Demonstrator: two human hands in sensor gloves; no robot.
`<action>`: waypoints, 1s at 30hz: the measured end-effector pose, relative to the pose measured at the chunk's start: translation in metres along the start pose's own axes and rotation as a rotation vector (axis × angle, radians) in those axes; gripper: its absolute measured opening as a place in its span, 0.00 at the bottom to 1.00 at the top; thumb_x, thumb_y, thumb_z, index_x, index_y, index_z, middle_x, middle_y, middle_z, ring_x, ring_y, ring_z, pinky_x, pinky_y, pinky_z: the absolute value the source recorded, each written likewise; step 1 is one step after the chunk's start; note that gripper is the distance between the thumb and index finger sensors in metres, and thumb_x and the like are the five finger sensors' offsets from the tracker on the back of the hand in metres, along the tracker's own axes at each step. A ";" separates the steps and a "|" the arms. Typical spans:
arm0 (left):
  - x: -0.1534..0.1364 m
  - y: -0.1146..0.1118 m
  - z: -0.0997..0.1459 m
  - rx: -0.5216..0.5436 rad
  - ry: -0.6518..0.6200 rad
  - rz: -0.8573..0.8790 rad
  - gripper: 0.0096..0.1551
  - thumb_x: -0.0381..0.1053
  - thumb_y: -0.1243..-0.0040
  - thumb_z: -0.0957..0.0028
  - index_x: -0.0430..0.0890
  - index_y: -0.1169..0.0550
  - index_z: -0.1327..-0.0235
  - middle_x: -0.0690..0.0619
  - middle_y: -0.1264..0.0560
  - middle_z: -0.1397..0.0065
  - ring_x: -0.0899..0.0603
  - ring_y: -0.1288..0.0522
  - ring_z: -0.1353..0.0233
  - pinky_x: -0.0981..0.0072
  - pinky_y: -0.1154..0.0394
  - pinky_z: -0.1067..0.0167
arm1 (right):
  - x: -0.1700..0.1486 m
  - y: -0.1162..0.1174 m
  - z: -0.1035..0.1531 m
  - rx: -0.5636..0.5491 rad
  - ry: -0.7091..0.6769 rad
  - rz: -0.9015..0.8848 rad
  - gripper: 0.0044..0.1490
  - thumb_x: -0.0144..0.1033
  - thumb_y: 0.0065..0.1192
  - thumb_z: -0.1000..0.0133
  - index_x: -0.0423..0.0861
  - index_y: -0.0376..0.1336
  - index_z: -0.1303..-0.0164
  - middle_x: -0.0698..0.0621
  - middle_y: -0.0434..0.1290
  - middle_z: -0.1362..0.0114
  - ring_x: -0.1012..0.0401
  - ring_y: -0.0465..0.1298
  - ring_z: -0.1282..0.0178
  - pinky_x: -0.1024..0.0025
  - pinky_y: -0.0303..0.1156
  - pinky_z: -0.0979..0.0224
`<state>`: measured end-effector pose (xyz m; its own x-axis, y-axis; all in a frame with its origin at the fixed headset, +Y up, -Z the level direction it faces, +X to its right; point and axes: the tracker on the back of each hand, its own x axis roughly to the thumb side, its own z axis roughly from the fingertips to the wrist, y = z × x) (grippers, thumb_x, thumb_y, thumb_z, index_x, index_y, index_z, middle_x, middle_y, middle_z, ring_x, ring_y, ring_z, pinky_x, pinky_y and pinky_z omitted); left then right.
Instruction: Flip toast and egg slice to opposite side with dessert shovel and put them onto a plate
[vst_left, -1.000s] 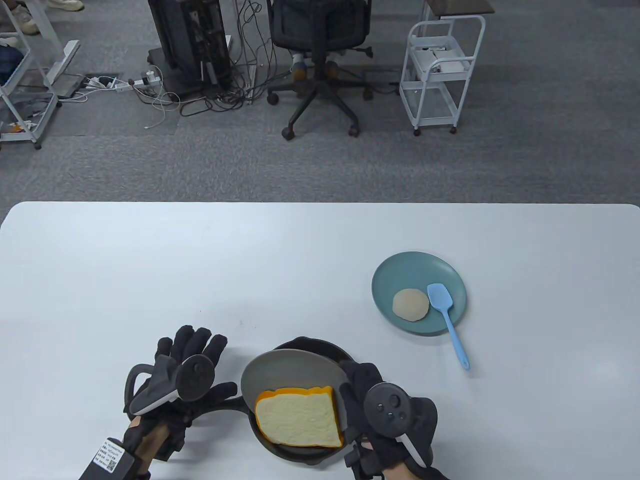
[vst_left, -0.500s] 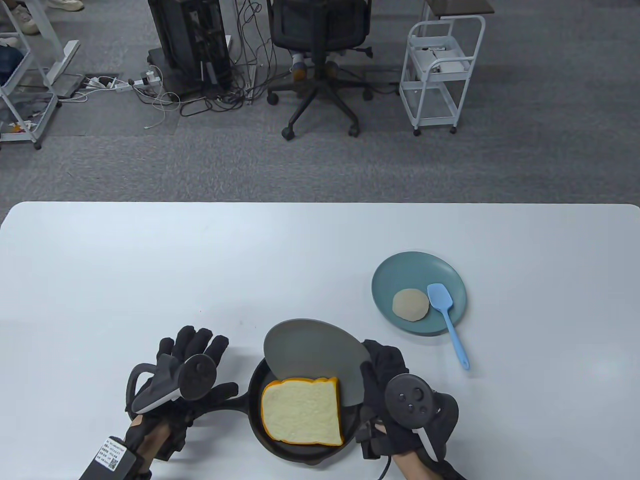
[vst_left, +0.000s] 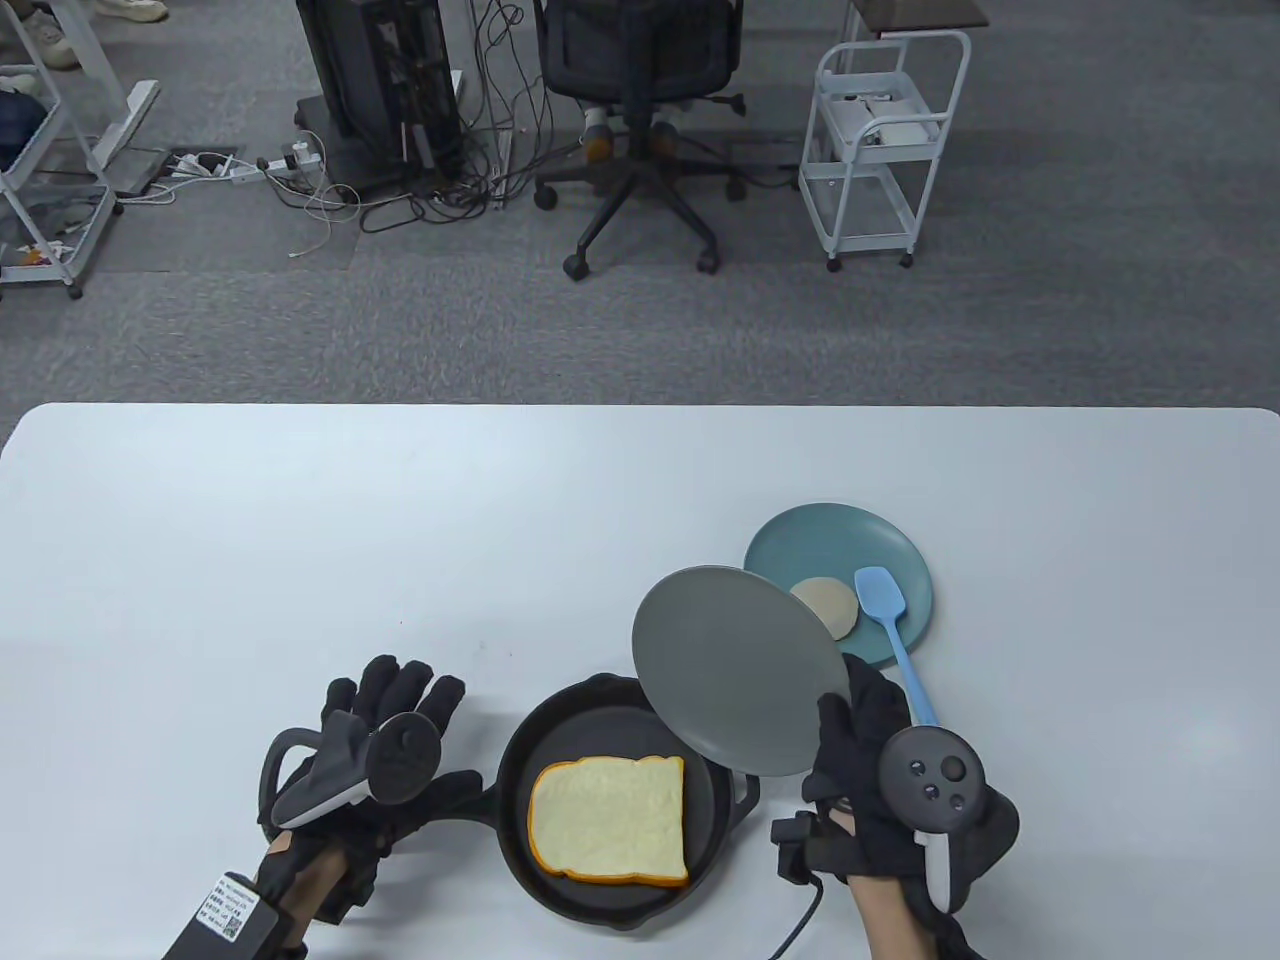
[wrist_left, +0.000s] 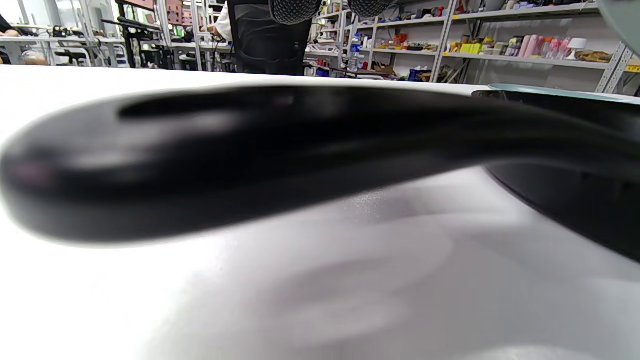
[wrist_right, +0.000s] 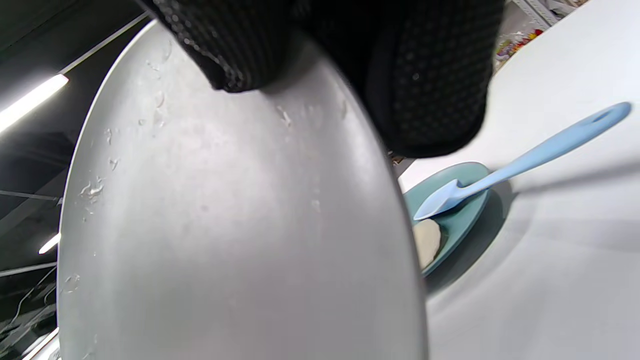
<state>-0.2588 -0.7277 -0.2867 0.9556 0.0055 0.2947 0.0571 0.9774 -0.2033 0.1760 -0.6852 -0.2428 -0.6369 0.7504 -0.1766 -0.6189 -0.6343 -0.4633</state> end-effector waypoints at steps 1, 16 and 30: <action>0.000 0.000 0.000 0.000 0.000 0.000 0.61 0.81 0.62 0.67 0.55 0.51 0.18 0.43 0.52 0.11 0.27 0.57 0.14 0.28 0.57 0.23 | -0.002 -0.001 -0.001 -0.001 0.014 -0.017 0.29 0.36 0.67 0.48 0.50 0.67 0.35 0.51 0.79 0.38 0.57 0.88 0.50 0.65 0.85 0.52; 0.000 -0.001 -0.001 -0.004 -0.002 0.009 0.61 0.81 0.62 0.67 0.55 0.51 0.18 0.43 0.52 0.11 0.27 0.57 0.14 0.28 0.57 0.23 | -0.018 0.025 -0.017 0.261 0.284 -0.331 0.31 0.37 0.66 0.48 0.44 0.65 0.34 0.48 0.79 0.39 0.57 0.88 0.54 0.69 0.86 0.55; 0.003 -0.003 -0.003 -0.013 -0.025 0.010 0.61 0.81 0.62 0.67 0.55 0.50 0.18 0.43 0.52 0.11 0.27 0.57 0.14 0.28 0.58 0.23 | 0.042 0.113 -0.072 0.476 0.430 -0.309 0.32 0.37 0.62 0.47 0.41 0.63 0.32 0.47 0.78 0.38 0.57 0.88 0.53 0.70 0.86 0.55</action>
<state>-0.2550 -0.7312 -0.2874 0.9487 0.0205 0.3155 0.0517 0.9744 -0.2186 0.1129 -0.7122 -0.3654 -0.2228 0.8534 -0.4712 -0.9379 -0.3194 -0.1351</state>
